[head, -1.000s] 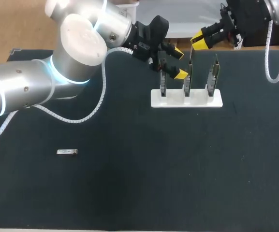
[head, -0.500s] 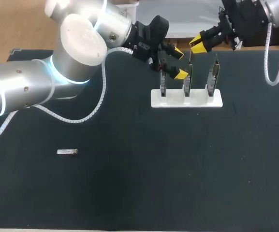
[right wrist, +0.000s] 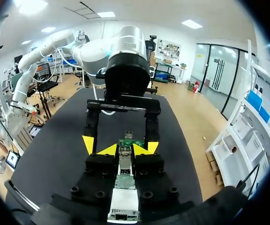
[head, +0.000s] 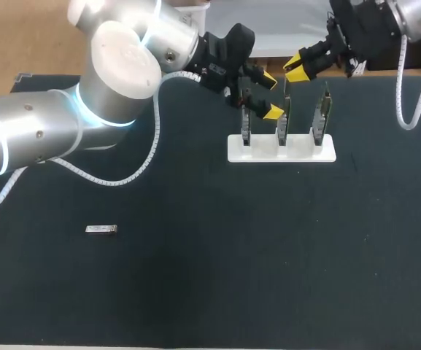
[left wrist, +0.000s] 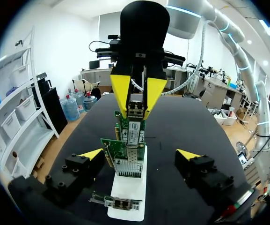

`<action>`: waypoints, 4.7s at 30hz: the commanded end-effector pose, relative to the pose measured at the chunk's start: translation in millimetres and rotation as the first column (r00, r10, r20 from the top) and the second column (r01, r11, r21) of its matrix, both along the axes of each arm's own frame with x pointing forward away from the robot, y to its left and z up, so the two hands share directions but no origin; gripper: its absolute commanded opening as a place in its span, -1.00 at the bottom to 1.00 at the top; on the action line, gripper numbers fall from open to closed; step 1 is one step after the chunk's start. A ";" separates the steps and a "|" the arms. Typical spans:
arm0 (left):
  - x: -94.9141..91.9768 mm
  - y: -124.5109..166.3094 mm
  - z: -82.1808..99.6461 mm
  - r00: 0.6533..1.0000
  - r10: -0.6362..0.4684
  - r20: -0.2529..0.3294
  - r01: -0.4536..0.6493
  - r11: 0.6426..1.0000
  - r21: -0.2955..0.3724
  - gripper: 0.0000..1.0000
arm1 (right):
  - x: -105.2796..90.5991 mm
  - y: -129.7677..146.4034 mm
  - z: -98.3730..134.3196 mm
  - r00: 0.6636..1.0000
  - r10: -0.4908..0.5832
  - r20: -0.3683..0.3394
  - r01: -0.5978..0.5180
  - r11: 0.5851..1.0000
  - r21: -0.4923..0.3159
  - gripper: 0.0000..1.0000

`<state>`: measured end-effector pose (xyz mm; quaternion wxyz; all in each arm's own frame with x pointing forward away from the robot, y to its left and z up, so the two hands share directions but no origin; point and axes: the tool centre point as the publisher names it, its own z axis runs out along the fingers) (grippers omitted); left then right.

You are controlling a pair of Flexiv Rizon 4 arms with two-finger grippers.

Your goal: Pick up the optical module with the left hand, and insert it into the network port with the right hand.

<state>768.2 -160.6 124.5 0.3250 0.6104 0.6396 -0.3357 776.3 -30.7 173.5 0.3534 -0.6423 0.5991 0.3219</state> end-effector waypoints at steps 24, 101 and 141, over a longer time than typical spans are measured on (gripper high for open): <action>0.5 -0.4 0.2 1.000 0.000 0.000 0.000 1.000 0.003 1.00 | -2.8 -1.4 -4.9 1.000 -0.020 -0.005 0.020 1.000 0.001 -1.00; 0.5 -0.4 0.2 1.000 0.000 0.000 0.000 1.000 0.003 1.00 | -1.8 -8.2 2.8 0.999 -0.027 -0.024 0.028 0.997 0.076 1.00; 0.5 -0.4 0.2 1.000 0.000 0.000 0.000 1.000 0.003 1.00 | 0.0 -0.7 11.6 1.000 -0.013 0.016 0.011 0.996 0.094 -1.00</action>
